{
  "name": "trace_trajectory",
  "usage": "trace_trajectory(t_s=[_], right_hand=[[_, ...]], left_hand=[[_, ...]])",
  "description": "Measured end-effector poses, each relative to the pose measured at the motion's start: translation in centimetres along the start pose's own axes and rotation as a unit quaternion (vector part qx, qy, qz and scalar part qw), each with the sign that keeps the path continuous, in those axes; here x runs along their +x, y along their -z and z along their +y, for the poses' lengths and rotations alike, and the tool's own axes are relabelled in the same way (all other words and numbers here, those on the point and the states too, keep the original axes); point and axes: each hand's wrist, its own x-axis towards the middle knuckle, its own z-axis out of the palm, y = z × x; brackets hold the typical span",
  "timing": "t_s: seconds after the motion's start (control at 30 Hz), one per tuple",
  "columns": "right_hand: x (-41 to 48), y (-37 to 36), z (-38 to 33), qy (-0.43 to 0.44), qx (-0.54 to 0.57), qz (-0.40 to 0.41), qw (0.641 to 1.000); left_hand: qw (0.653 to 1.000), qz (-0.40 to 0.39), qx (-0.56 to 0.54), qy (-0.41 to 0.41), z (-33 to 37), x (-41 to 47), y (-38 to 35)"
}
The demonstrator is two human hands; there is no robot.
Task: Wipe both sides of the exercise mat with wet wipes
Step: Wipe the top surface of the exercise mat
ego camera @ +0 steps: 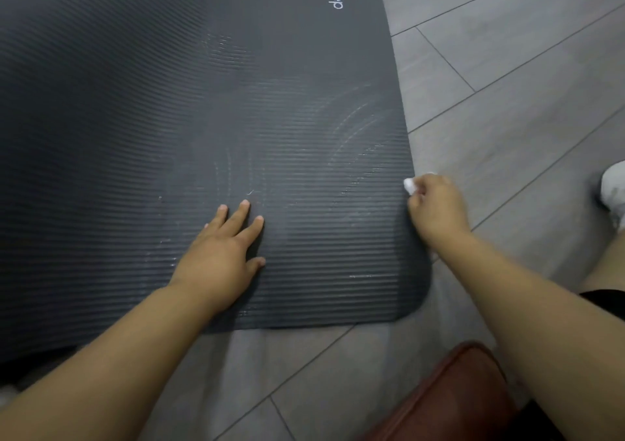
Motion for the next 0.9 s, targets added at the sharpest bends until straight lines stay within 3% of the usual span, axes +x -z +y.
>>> trace_trajectory(t_s=[0.07, 0.13, 0.23, 0.3, 0.37, 0.4, 0.47, 0.53, 0.57, 0.6, 0.67, 0.77, 0.8, 0.83, 0.9], right_hand=[[0.0, 0.1, 1.1, -0.069, -0.008, 0.001, 0.998], [-2.0, -0.2, -0.3, -0.056, -0.005, 0.015, 0.998], [-7.3, -1.8, -5.0, 0.107, 0.039, -0.008, 0.994], [-10.8, -2.7, -7.3, 0.267, 0.072, -0.095, 0.956], [-11.6, -2.9, -6.8, 0.353, 0.057, -0.135, 0.924], [-10.8, -2.6, -5.6, 0.322, 0.049, -0.112, 0.939], [-8.6, -1.1, -3.0, 0.133, 0.026, -0.028, 0.99], [-7.7, 0.1, -0.6, -0.042, -0.021, -0.019, 0.999], [-8.0, 0.5, -0.6, -0.067, -0.039, -0.025, 0.997], [-8.6, 0.4, -1.3, -0.061, -0.036, -0.031, 0.997], [-10.9, -0.2, -3.5, 0.047, 0.009, -0.04, 0.998], [-14.3, -1.1, -4.6, 0.294, 0.024, -0.148, 0.944], [-14.1, -0.8, -4.0, 0.311, 0.019, -0.19, 0.931], [-13.4, -0.2, -3.4, 0.262, 0.031, -0.204, 0.943], [-11.8, 0.8, -1.5, 0.069, 0.041, -0.16, 0.984]], left_hand=[[1.0, 0.01, -0.002, 0.003, 0.0, -0.8, -0.6], [1.0, 0.021, -0.003, 0.005, -0.1, -1.0, -1.0], [1.0, 0.02, 0.006, 0.009, -0.1, -0.9, -1.2], [1.0, 0.016, 0.008, 0.009, -0.1, -0.9, -1.2], [1.0, 0.014, 0.007, 0.006, -0.2, -1.0, -1.0], [1.0, 0.014, 0.006, 0.004, -0.3, -1.0, -1.0], [1.0, 0.011, 0.01, -0.002, -0.5, -1.3, -0.9], [1.0, 0.012, 0.014, -0.007, -0.6, -1.8, -1.1], [1.0, 0.015, 0.012, -0.007, -0.6, -2.1, -1.3], [1.0, 0.02, 0.009, -0.005, -0.6, -2.4, -1.5], [1.0, 0.026, 0.003, 0.002, -0.3, -3.0, -2.0], [1.0, 0.029, -0.002, 0.005, 0.0, -4.2, -2.7], [1.0, 0.028, -0.001, 0.003, 0.0, -4.5, -2.8], [1.0, 0.026, 0.002, 0.0, -0.1, -4.8, -2.8], [1.0, 0.022, 0.013, -0.008, -0.5, -5.2, -2.8]])
